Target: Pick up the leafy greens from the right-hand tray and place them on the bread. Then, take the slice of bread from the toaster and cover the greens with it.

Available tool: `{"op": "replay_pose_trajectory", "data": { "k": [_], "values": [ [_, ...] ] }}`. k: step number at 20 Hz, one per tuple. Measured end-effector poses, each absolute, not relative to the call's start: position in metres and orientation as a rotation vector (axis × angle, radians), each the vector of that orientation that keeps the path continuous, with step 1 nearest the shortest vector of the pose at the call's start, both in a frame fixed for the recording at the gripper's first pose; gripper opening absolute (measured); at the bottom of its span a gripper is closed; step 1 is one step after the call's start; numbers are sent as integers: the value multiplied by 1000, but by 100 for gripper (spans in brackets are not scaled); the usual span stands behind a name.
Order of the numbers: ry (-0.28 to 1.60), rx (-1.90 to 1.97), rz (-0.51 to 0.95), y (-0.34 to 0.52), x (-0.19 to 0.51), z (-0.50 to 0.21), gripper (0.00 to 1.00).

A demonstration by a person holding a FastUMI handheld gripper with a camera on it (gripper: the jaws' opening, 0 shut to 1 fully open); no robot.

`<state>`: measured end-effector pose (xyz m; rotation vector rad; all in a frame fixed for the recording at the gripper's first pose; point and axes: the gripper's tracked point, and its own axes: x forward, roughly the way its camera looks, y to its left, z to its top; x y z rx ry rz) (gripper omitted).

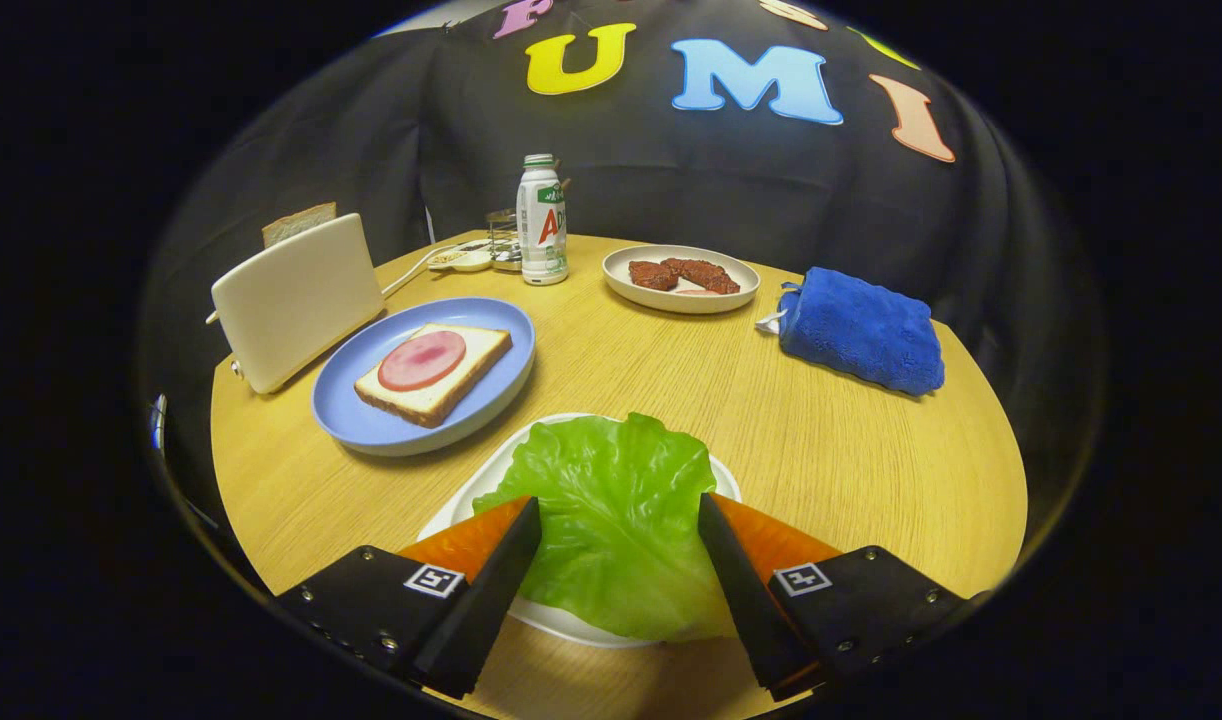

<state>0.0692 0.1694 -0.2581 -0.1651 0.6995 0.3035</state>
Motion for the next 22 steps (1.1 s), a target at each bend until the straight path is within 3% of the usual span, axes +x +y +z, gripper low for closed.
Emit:
{"op": "replay_pose_trajectory", "data": {
  "k": [5, 7, 8, 11, 13, 22],
  "values": [
    [705, -154, 311, 174, 68, -263, 97],
    [720, -129, 316, 177, 65, -263, 93],
    [714, -125, 313, 176, 66, -263, 81],
    [721, -121, 326, 185, 68, -265, 79],
    [722, -116, 320, 186, 66, -264, 42],
    [769, -137, 305, 191, 61, -264, 42]
  ]
}}
